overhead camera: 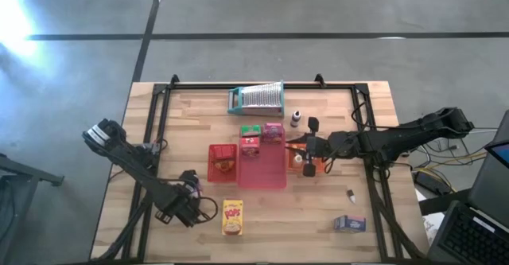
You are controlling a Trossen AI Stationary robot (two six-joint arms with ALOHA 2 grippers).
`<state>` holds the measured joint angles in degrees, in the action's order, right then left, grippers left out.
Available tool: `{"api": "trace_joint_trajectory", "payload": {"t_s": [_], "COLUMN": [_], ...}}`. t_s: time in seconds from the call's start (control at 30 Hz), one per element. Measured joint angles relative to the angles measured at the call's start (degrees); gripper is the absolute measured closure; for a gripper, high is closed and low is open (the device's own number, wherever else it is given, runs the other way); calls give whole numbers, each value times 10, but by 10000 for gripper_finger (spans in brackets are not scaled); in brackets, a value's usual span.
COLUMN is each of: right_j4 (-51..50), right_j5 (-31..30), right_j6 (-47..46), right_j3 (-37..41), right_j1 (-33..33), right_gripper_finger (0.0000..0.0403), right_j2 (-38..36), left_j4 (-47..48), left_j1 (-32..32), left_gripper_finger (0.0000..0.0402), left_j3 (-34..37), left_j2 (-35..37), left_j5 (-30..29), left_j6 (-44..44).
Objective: Pick & Place Kitchen Items
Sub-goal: Put the small red food coloring bottle into the orange bin
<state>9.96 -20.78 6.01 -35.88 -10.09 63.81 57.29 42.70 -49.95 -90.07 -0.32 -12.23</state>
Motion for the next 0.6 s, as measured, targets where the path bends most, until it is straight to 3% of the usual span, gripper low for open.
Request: {"api": "trace_joint_trajectory", "payload": {"t_s": [0.6], "right_j4": [-2], "right_j5": [0], "right_j6": [-5], "right_j3": [0], "right_j1": [0], "right_gripper_finger": [298], "right_j2": [0], "left_j4": [-80], "left_j1": [0], "left_gripper_finger": [307], "left_j3": [5], "left_j2": [1], "left_j5": [-7], "left_j6": [-13]}}
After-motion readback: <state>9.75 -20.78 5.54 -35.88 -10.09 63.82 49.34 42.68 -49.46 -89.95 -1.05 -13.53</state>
